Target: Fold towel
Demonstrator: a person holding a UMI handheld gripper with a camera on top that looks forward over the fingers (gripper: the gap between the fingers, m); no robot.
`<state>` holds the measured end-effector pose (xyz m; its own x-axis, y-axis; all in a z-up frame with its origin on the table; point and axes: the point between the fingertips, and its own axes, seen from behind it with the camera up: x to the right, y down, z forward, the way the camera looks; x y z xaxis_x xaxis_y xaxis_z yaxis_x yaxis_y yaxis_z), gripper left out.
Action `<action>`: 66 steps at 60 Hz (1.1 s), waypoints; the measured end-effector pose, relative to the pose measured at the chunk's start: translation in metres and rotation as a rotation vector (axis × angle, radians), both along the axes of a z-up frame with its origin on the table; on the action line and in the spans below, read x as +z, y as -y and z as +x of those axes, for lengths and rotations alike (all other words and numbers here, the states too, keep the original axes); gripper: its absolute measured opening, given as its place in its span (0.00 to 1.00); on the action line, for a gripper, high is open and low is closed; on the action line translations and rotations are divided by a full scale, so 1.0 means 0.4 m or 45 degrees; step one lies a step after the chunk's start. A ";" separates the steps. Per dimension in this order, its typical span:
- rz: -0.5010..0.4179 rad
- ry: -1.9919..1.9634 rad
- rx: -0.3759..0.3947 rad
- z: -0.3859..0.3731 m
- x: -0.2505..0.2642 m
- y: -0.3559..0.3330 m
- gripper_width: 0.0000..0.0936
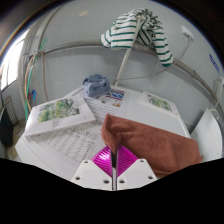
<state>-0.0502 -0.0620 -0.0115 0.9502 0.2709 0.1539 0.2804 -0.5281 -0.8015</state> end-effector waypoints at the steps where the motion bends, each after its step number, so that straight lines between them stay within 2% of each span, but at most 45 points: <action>1: 0.003 0.002 0.013 -0.003 0.002 0.004 0.03; 10: -0.073 -0.158 0.022 -0.017 0.026 0.011 0.01; 15: -0.029 -0.269 0.001 0.021 0.122 -0.002 0.01; 20: 0.024 -0.361 -0.062 0.122 0.221 -0.017 0.02; 26: 0.056 -0.429 -0.196 0.298 0.274 -0.031 0.03; 32: 0.014 -0.435 -0.350 0.480 0.216 -0.027 0.03; 41: -0.163 -0.342 -0.609 0.669 0.036 0.015 0.03; 45: -0.096 -0.365 -0.609 0.680 0.023 0.001 0.04; 52: -0.087 -0.350 -0.666 0.682 0.028 0.007 0.05; 55: -0.088 -0.348 -0.702 0.686 0.035 0.018 0.13; 56: -0.084 -0.347 -0.714 0.687 0.042 0.023 0.26; 58: -0.064 -0.334 -0.745 0.693 0.065 0.041 0.35; 63: 0.015 -0.299 -0.766 0.685 0.142 0.102 0.92; 64: 0.025 -0.292 -0.767 0.679 0.161 0.122 0.94; 66: 0.044 -0.287 -0.758 0.661 0.193 0.155 0.88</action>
